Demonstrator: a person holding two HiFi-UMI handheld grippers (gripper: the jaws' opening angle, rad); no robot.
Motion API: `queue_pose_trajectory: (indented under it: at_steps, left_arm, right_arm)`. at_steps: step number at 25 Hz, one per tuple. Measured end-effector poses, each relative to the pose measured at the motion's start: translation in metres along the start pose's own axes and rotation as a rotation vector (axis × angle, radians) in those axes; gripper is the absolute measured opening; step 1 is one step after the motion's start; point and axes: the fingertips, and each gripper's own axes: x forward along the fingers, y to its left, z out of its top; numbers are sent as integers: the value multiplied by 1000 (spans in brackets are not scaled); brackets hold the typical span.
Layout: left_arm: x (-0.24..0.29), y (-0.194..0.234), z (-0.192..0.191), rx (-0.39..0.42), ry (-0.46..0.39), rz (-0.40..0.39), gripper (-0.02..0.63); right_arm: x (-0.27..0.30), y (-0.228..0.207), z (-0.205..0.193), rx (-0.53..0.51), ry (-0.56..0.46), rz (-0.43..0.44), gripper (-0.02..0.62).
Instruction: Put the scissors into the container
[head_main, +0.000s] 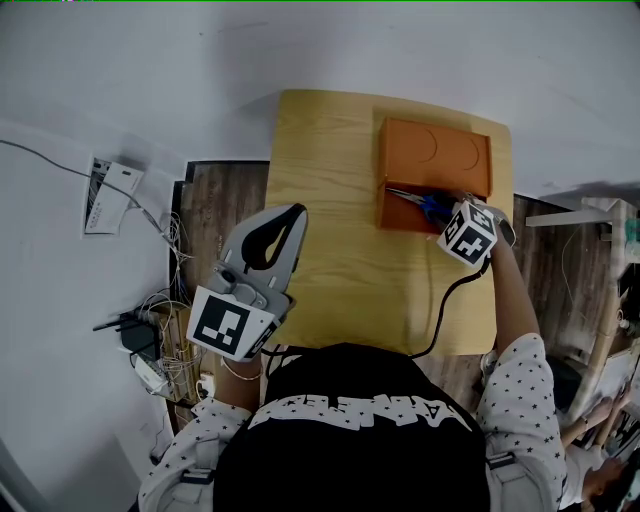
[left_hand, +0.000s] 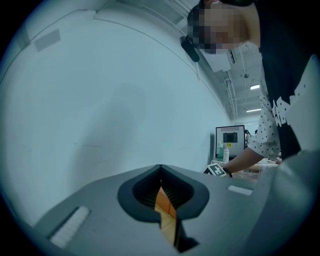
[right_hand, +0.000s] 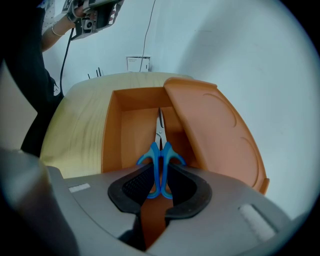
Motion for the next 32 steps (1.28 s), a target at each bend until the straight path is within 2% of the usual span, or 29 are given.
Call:
queue_pose_trajectory:
  at_steps: [16, 24, 27, 32]
  left_arm:
    - [-1, -1, 1, 5, -8, -2, 0]
    - [0, -2, 6, 6, -41, -10, 0]
    - [-1, -1, 1, 5, -13, -6, 0]
    - [-1, -3, 1, 5, -11, -11, 0]
  right_arm:
    - [-2, -2, -3, 45, -9, 3, 105]
    - [-4, -2, -1, 57, -25, -3, 115]
    - [-6, -3, -1, 76, -34, -11, 120]
    - [-8, -5, -2, 111, -55, -43, 118]
